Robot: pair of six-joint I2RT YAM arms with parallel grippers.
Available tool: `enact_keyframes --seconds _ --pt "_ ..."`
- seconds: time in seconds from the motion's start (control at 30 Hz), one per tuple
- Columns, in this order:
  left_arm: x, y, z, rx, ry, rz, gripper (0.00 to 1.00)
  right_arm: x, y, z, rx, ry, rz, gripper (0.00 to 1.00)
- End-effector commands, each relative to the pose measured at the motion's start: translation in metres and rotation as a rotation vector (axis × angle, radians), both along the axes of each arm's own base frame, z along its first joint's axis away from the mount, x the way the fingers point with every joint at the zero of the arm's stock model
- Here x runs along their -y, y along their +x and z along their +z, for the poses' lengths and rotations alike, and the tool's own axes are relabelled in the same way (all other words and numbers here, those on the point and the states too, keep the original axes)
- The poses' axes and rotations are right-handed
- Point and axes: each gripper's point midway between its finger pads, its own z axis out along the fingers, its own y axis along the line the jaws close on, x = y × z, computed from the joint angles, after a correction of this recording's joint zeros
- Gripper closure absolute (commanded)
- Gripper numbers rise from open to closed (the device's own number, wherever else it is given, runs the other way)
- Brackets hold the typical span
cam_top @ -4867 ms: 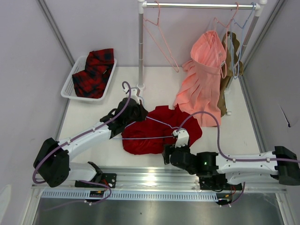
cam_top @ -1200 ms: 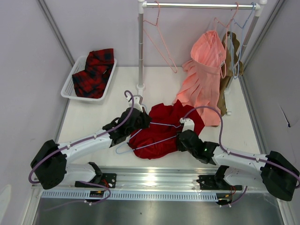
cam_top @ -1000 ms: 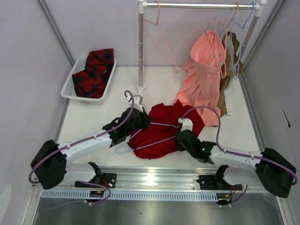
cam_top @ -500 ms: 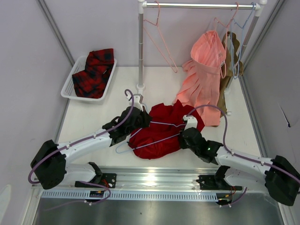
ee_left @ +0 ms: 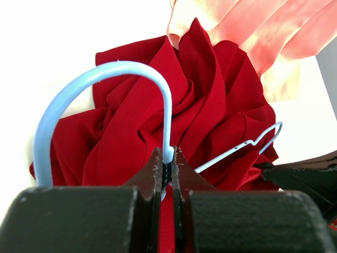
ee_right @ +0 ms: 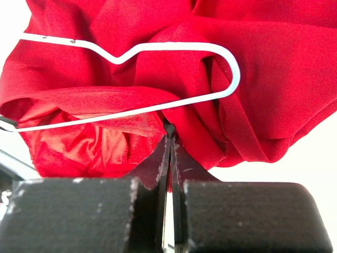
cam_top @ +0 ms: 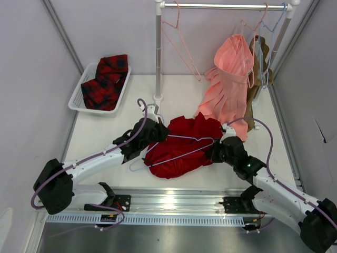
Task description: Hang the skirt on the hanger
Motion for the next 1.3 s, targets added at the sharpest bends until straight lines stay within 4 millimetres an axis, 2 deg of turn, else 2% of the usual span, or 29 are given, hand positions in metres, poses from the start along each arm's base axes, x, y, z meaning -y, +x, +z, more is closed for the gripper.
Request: enact_keyframes --seconds 0.0,0.23,0.33,0.67,0.97,1.0,1.27 --pt "-0.002 0.011 0.023 0.07 -0.025 0.009 1.0 -0.002 -0.009 0.007 -0.019 0.068 0.038 1.0" --pt "-0.011 0.008 0.008 0.051 -0.008 0.023 1.0 0.007 -0.007 0.006 -0.059 0.157 0.037 1.0" --pt "-0.014 0.006 0.008 0.058 -0.011 0.024 1.0 0.01 -0.005 0.004 -0.074 0.178 0.032 1.0" --pt "-0.016 0.0 0.027 0.125 -0.062 -0.003 1.0 0.019 0.008 0.0 -0.127 0.252 -0.018 1.0" --pt "-0.021 -0.009 0.02 0.133 -0.068 -0.019 1.0 0.016 0.018 0.01 -0.167 0.371 -0.013 1.0" --pt "-0.022 -0.011 0.016 0.129 -0.061 -0.021 1.0 0.016 0.024 0.015 -0.15 0.39 -0.015 1.0" --pt "-0.024 -0.015 0.019 0.161 -0.053 -0.03 1.0 0.02 0.035 0.024 -0.184 0.493 -0.013 1.0"
